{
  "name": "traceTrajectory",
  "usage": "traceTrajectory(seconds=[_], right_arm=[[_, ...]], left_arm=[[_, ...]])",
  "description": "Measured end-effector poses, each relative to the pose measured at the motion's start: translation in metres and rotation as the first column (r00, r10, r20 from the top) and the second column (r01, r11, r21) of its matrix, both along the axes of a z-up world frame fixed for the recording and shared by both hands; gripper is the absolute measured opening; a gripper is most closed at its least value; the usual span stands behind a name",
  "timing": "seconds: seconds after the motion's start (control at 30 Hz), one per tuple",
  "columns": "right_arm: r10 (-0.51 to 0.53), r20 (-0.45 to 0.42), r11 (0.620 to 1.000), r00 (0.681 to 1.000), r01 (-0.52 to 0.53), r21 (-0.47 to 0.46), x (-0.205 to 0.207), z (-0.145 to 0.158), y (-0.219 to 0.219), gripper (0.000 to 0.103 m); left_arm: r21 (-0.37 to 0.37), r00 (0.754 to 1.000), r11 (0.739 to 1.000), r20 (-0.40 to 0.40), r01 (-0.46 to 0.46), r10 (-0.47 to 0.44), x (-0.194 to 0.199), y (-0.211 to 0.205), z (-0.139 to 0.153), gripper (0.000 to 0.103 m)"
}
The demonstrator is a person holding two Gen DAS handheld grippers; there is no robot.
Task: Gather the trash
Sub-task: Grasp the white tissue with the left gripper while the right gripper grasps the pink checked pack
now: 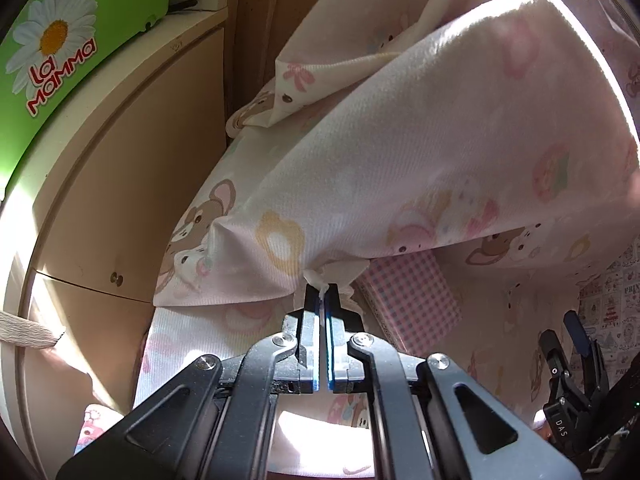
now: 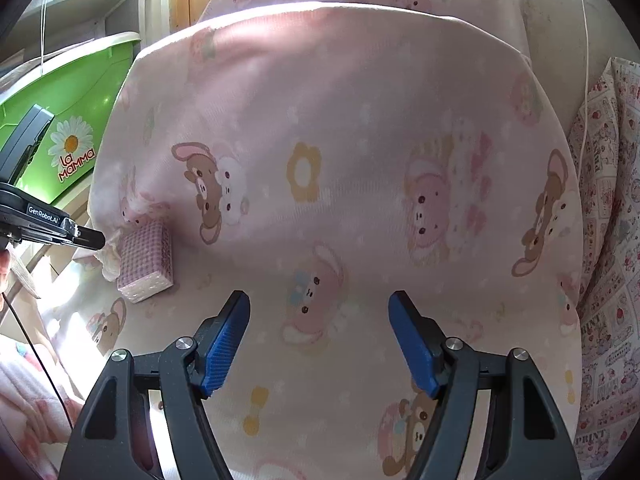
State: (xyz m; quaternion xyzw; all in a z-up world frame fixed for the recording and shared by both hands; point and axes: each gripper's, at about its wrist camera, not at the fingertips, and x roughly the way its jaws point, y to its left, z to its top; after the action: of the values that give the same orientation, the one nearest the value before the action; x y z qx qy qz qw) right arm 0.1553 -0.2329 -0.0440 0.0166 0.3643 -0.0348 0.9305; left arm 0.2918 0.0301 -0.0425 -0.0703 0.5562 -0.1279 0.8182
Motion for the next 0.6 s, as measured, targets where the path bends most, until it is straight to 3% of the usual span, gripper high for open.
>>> traceTrajectory(seconds=[0.13,0.23,0.33,0.4,0.6], right_arm=[[0.041,0.039,0.999,0.998,-0.042,0.021,-0.001,0.006,0.014,0.074],[0.097,0.048,0.995,0.994,-0.098,0.020,0.002,0.007,0.030,0.081],[0.116,0.010,0.979,0.993,-0.116,0.166,0.013,0.003,0.036,0.081],[0.102,0.009,0.975,0.995,-0.101,0.200,0.017,0.001,0.042,0.081],[0.238,-0.003,0.967,0.971,-0.236,0.098,0.029,-0.005,0.080,0.082]], left_arm=[[-0.024,0.999,1.000,0.047,-0.003,0.005,-0.006,0.009,0.016,0.002],[0.005,0.993,1.000,0.116,-0.015,0.014,-0.014,0.013,0.029,0.002],[0.056,0.976,0.995,0.206,-0.079,0.065,-0.023,0.018,0.042,0.002],[0.036,0.968,0.995,0.238,-0.093,0.082,-0.025,0.023,0.047,0.002],[-0.028,0.961,0.997,0.267,-0.070,0.075,-0.028,0.031,0.059,0.002]])
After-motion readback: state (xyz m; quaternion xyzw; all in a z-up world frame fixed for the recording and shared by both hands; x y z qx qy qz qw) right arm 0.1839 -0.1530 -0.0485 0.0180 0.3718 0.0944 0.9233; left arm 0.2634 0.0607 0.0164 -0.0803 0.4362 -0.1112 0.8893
